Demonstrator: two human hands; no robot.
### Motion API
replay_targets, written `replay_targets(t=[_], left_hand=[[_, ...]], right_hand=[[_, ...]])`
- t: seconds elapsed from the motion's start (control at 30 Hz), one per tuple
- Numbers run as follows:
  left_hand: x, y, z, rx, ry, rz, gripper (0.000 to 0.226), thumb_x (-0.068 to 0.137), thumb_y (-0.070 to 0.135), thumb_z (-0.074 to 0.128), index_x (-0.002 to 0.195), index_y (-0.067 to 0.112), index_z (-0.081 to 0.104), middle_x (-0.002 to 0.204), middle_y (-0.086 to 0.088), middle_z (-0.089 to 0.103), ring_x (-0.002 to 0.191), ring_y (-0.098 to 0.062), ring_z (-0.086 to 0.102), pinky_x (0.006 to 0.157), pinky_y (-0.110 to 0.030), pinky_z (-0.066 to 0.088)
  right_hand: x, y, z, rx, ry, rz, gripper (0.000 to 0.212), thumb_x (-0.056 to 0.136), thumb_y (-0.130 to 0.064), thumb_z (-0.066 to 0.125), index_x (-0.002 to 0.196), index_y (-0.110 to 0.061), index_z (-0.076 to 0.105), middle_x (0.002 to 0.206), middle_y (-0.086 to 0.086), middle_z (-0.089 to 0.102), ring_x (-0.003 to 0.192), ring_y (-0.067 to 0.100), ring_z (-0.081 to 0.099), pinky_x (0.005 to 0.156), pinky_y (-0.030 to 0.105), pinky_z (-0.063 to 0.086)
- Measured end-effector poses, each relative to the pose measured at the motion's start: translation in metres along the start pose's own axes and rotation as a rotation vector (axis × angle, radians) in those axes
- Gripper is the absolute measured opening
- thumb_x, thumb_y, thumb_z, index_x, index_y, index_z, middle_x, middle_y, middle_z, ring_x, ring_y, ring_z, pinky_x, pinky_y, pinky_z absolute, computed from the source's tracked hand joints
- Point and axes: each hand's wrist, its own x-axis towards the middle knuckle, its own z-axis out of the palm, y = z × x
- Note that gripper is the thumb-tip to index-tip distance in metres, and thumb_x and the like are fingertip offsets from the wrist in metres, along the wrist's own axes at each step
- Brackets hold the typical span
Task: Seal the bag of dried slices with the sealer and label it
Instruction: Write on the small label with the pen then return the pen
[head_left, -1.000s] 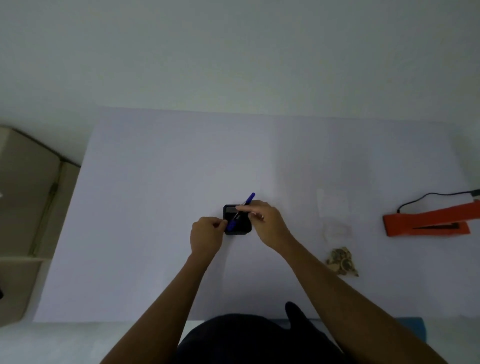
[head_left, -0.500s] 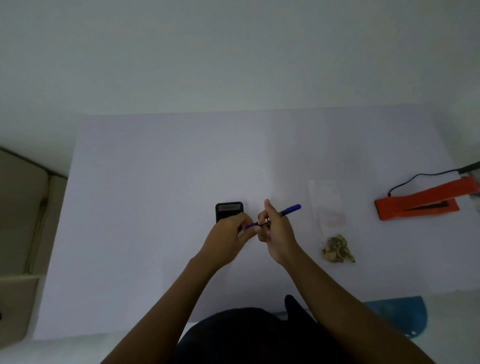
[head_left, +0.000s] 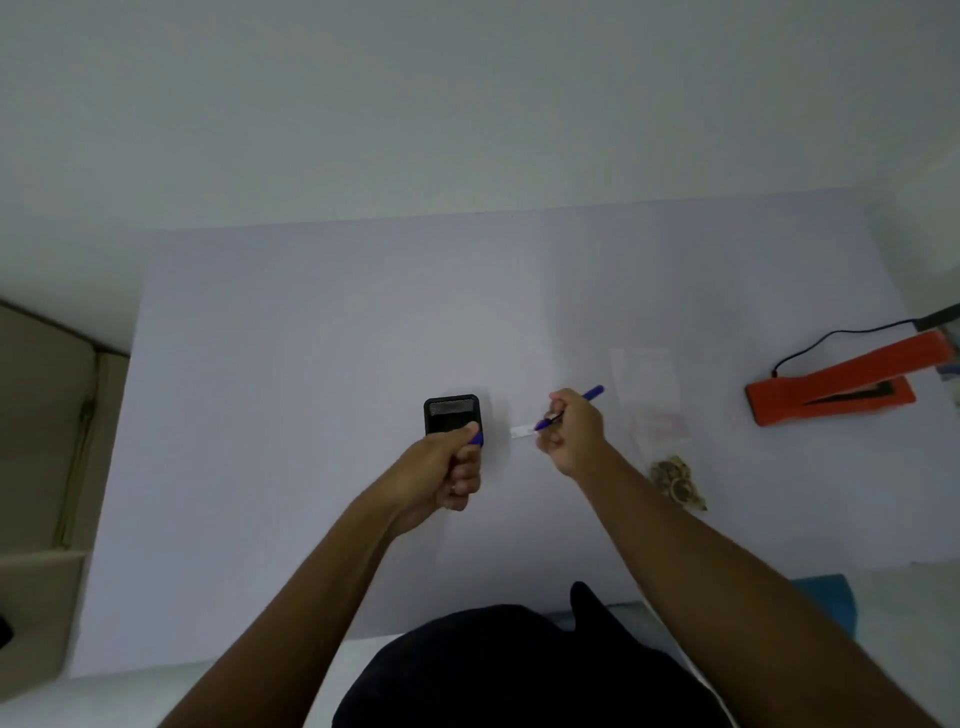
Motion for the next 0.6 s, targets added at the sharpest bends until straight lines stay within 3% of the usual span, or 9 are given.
replay_targets(t=[0.1,0.23,0.33,0.43,0.6], left_hand=[[-0.003,-0.011,-0.022,0.455,0.161,0.087,0.046,0.105,0.041,0.036,0.071,0.015,0.053,0.059,0.000,0.047,0.053,-0.013,0.042,0.052,-0.024,0.031],[0.028,-0.044,-0.030,0.935,0.408,0.201,0.034,0.105,0.021,0.040,0.090,0.007,0.068,0.084,-0.008,0.063,0.074,-0.022,0.061,0.065,-0.028,0.048],[0.048,-0.066,-0.027,1.016,0.493,0.264,0.024,0.101,0.017,0.048,0.091,0.003,0.064,0.088,-0.017,0.067,0.078,-0.033,0.065,0.072,-0.040,0.056],[0.063,-0.083,-0.027,1.167,0.552,0.286,0.016,0.100,0.021,0.052,0.103,0.007,0.057,0.087,-0.012,0.067,0.076,-0.028,0.065,0.068,-0.036,0.055],[0.087,-0.107,-0.039,1.336,0.557,0.220,0.012,0.097,0.012,0.050,0.090,0.006,0.057,0.083,-0.011,0.068,0.070,-0.026,0.064,0.067,-0.038,0.057]], right_hand=[[0.012,-0.020,-0.026,-0.158,0.034,-0.069,0.034,0.091,-0.014,0.052,0.058,-0.016,0.044,0.059,0.000,0.038,0.034,0.010,0.022,0.039,0.018,0.014],[0.005,-0.018,-0.022,-0.264,-0.049,-0.097,0.034,0.096,-0.024,0.055,0.064,-0.013,0.051,0.059,0.000,0.040,0.039,0.009,0.028,0.039,0.022,0.018],[-0.003,0.004,-0.017,-0.350,-0.070,-0.095,0.036,0.097,-0.028,0.056,0.066,-0.011,0.055,0.055,0.001,0.039,0.042,0.010,0.032,0.039,0.022,0.024],[-0.014,0.028,-0.019,-0.428,-0.071,-0.083,0.036,0.096,-0.030,0.057,0.067,-0.009,0.057,0.053,0.001,0.040,0.043,0.011,0.035,0.041,0.023,0.028],[-0.023,0.052,-0.034,-0.495,-0.043,-0.057,0.037,0.098,-0.031,0.056,0.070,-0.007,0.062,0.051,0.003,0.045,0.044,0.011,0.039,0.044,0.024,0.033]])
